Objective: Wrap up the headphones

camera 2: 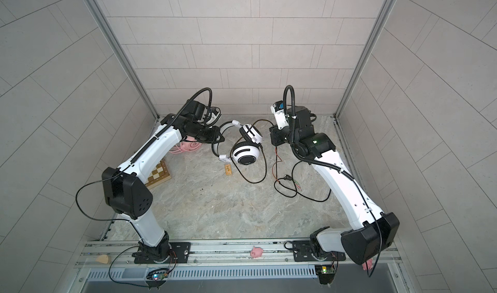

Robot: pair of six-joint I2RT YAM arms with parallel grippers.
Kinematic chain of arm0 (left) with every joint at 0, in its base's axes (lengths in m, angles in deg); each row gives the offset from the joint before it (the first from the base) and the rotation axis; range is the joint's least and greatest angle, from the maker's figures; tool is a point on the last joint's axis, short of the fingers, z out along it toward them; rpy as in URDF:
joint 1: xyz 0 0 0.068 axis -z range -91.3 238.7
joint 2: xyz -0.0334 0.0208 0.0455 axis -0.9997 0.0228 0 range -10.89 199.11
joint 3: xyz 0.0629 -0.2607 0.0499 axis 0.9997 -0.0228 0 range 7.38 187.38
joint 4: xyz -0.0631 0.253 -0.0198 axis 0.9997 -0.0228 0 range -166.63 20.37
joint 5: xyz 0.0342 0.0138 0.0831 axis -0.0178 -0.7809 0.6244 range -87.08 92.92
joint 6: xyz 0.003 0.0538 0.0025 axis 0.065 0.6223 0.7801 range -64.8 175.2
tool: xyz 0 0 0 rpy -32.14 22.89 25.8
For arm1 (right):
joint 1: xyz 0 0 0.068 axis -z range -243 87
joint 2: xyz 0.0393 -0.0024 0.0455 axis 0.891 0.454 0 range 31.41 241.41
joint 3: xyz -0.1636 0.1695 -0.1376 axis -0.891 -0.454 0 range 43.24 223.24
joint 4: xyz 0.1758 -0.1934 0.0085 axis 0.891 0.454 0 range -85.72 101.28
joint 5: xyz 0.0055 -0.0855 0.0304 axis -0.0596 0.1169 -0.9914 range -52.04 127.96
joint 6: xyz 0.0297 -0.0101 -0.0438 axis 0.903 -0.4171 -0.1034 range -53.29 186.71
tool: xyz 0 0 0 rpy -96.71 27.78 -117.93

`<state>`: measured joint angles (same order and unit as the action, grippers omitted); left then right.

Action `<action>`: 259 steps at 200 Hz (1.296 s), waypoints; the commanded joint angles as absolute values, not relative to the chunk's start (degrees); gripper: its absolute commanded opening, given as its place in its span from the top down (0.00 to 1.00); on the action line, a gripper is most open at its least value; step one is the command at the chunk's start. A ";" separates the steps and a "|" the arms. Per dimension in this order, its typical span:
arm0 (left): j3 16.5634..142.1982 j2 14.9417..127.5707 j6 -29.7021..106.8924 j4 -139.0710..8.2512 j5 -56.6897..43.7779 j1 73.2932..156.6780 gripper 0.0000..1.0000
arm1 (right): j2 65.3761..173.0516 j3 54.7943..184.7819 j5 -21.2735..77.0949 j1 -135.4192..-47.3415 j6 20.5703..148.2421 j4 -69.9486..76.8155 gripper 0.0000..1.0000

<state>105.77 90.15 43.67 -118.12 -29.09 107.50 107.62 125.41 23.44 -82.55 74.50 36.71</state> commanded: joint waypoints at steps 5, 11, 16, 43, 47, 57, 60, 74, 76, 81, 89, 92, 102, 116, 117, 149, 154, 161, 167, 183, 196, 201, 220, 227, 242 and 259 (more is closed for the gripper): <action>105.04 86.93 43.26 -115.26 -34.74 107.86 1.00 | 107.97 123.24 20.04 -80.67 77.89 31.08 1.00; 104.43 86.52 43.09 -114.71 -34.98 107.94 1.00 | 108.24 123.22 19.81 -80.31 78.15 30.77 1.00; 103.89 86.11 42.99 -114.07 -35.18 107.95 1.00 | 108.39 123.14 19.42 -80.03 78.43 30.55 1.00; 103.03 85.33 42.54 -113.78 -35.82 107.99 1.00 | 109.32 122.35 18.03 -79.35 79.48 28.02 1.00; 102.96 85.15 42.53 -113.83 -36.07 107.95 1.00 | 109.60 122.26 17.80 -79.15 79.74 27.66 1.00; 102.43 84.47 42.29 -113.39 -36.28 108.17 1.00 | 110.38 122.50 17.19 -78.70 80.35 27.27 1.00; 102.33 84.31 42.21 -113.28 -36.36 108.19 1.00 | 110.52 122.51 16.95 -78.61 80.54 27.14 1.00; 102.26 83.82 42.19 -112.93 -36.59 108.53 1.00 | 110.94 122.21 16.36 -78.21 81.27 26.06 1.00; 102.29 83.78 42.19 -113.02 -36.62 108.55 1.00 | 110.97 122.17 16.30 -78.16 81.38 25.86 1.00; 102.38 83.69 42.05 -113.12 -36.80 108.65 1.00 | 111.09 122.08 16.21 -78.16 81.49 25.38 1.00; 102.63 83.36 41.83 -113.44 -36.81 108.65 1.00 | 111.32 121.99 16.17 -78.03 81.74 24.84 1.00; 102.72 83.17 41.72 -113.48 -36.90 108.65 1.00 | 111.44 121.91 16.12 -77.95 81.80 24.69 1.00; 102.74 82.83 41.38 -113.21 -37.11 108.73 1.00 | 111.94 121.98 15.72 -77.64 82.23 24.34 1.00; 103.12 82.61 41.23 -113.00 -37.55 109.08 1.00 | 112.35 121.60 14.41 -77.17 83.21 23.20 1.00; 103.11 82.58 41.23 -113.07 -37.58 109.13 1.00 | 112.40 121.57 14.36 -77.16 83.31 23.10 1.00; 103.85 82.29 40.84 -113.44 -37.58 109.61 1.00 | 113.46 121.50 13.51 -76.88 84.57 21.29 1.00; 104.02 82.30 40.84 -113.49 -37.46 109.61 1.00 | 113.62 121.34 13.31 -76.86 84.69 21.13 1.00; 104.37 82.33 40.81 -113.69 -37.36 109.64 1.00 | 113.75 120.89 13.08 -76.81 84.88 20.74 1.00; 104.65 82.23 40.87 -113.96 -37.28 109.68 1.00 | 113.92 120.46 12.92 -76.80 85.05 20.26 1.00; 105.17 81.57 40.71 -114.12 -36.48 109.62 1.00 | 114.63 119.61 12.44 -76.80 85.08 20.02 1.00; 105.42 80.97 40.52 -113.83 -34.90 109.61 1.00 | 114.64 118.26 11.95 -76.80 85.09 19.84 1.00; 105.71 80.79 40.39 -114.01 -34.00 109.57 1.00 | 114.28 117.41 12.10 -76.80 84.99 19.55 1.00; 106.97 80.28 40.61 -115.14 -31.93 109.36 1.00 | 113.06 114.40 12.82 -76.46 85.11 18.36 1.00; 106.96 79.96 40.30 -115.09 -30.96 109.27 1.00 | 112.86 113.61 12.62 -76.20 85.14 18.27 1.00; 106.80 79.56 38.78 -113.45 -30.64 108.77 1.00 | 112.30 111.48 11.95 -76.10 85.55 17.75 1.00; 106.71 78.97 35.72 -111.14 -31.71 107.87 1.00 | 112.00 108.78 10.59 -76.09 87.20 15.61 1.00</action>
